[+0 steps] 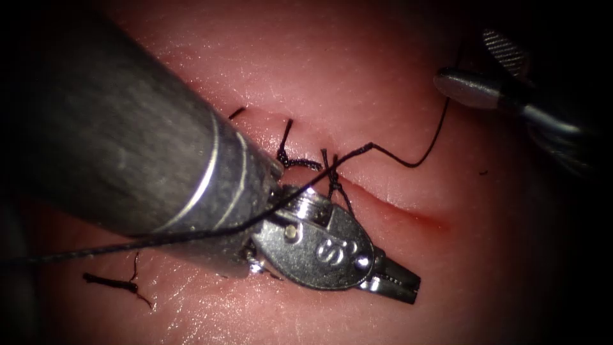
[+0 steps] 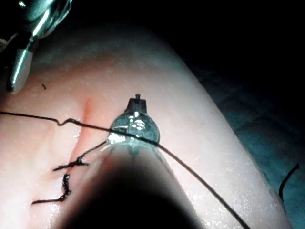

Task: Wound Closure
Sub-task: Grab the remaining suture tail with the left gripper

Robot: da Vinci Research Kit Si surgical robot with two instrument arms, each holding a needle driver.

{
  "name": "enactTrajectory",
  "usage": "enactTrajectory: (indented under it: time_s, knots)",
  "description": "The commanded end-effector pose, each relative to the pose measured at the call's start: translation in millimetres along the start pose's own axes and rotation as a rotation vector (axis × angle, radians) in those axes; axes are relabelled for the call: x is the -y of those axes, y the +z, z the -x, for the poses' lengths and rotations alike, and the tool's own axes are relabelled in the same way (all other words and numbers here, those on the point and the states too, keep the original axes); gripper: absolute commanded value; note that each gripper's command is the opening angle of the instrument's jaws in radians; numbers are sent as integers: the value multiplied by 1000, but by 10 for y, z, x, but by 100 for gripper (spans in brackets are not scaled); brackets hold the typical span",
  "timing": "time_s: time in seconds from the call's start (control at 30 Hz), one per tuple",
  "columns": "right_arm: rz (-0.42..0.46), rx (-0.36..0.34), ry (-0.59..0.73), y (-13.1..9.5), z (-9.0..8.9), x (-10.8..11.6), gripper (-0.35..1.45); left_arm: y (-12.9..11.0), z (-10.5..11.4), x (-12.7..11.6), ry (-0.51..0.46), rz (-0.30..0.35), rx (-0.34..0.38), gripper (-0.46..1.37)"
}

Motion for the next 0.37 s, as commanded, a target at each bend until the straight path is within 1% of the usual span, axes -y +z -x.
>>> enactTrajectory:
  time_s: [0.03, 0.37]
  knots:
    - [-3, 0, 0, 0, 0, 0, 97, 2, 1, -1, 8, 25, 1, -35]
    - [-4, 0, 0, 0, 0, 0, 98, 5, 5, -3, 22, 36, -3, -35]
